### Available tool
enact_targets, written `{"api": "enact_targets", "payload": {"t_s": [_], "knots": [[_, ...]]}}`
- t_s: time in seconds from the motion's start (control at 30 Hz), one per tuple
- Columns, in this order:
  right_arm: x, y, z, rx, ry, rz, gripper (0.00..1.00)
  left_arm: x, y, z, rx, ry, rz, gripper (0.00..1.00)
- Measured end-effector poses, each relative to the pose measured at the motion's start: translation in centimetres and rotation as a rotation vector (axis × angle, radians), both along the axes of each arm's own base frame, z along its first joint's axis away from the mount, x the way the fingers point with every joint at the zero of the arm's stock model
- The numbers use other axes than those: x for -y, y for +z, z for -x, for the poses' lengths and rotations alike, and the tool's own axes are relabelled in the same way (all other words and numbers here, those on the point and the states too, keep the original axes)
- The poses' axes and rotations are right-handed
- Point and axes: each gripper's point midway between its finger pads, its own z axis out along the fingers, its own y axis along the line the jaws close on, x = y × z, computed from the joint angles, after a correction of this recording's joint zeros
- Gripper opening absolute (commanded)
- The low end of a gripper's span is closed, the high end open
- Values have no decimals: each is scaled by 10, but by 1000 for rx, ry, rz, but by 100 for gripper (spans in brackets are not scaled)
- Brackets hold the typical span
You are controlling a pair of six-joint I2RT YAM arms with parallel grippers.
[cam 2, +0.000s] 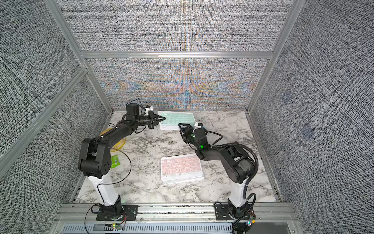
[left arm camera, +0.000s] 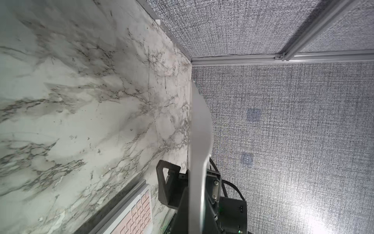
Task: Stack the numeric keypads
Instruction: Place the numeric keypad at the numeric keypad.
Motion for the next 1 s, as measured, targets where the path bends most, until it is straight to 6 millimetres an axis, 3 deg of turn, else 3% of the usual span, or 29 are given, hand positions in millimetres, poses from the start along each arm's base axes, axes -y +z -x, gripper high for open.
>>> {"api": "enact_targets", "payload": {"t_s": [0.13,0.2,0.33,0.43,0.53,0.63,0.83,1.0], "knots": [[10,24,23,-30,33,113,99,-7,5,19,31,-11,10,0],[20,43,40,-34,47,198,99,-9,0,33,19,-21,12,0],[58,61,84,-78,39,404,99,-14,-4,70,-4,-38,15,0],[98,52,113,-129,-7,561,99,-19,-6,99,3,-42,-4,0],[131,27,141,-210,-21,687,99,-22,-9,130,-3,-50,-26,0],[147,-1,159,-275,10,780,99,-24,-12,159,5,-60,-34,0],[132,-49,174,-329,207,841,99,-12,-38,202,-42,-99,-69,0],[106,-60,176,-283,355,812,99,-11,-67,212,-64,-85,-101,0]]}}
